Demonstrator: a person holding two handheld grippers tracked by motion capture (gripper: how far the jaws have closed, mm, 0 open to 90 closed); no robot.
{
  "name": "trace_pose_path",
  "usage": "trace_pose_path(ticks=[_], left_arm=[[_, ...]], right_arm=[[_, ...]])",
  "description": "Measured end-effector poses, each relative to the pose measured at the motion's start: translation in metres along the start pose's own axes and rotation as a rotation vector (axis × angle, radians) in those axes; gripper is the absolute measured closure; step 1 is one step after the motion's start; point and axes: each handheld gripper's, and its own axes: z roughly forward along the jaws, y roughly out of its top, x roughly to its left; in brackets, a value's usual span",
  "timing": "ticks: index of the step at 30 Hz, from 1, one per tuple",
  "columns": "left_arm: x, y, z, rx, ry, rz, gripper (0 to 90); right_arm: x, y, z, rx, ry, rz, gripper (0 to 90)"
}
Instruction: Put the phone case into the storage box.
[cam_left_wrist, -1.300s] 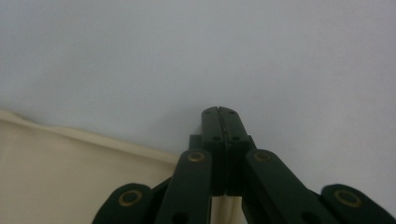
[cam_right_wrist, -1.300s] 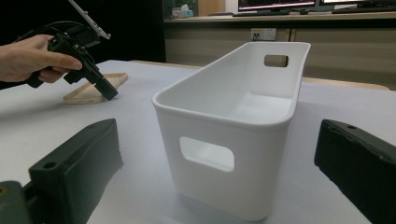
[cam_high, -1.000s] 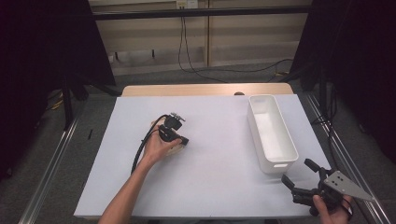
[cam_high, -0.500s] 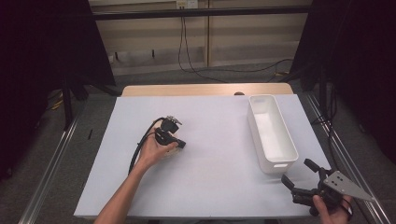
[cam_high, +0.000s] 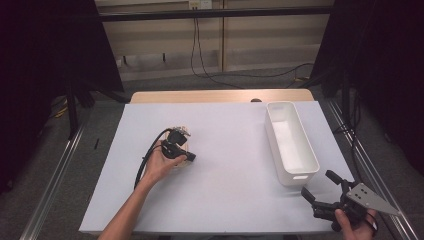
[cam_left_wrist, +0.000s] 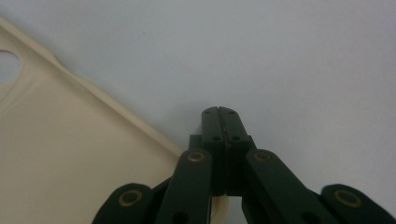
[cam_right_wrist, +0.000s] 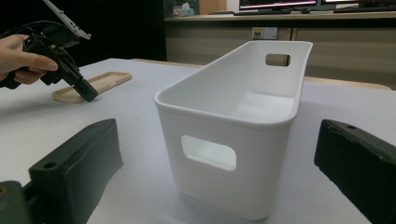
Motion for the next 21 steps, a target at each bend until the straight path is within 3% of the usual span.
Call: trace_pose_path(ticks=[21], left_arm=[[0.001, -0.015, -0.009, -0.013, 0.004, -0.018, 90.0]], right_arm=[[0.0, 0.0, 0.001, 0.007, 0.002, -0.007, 0.1]])
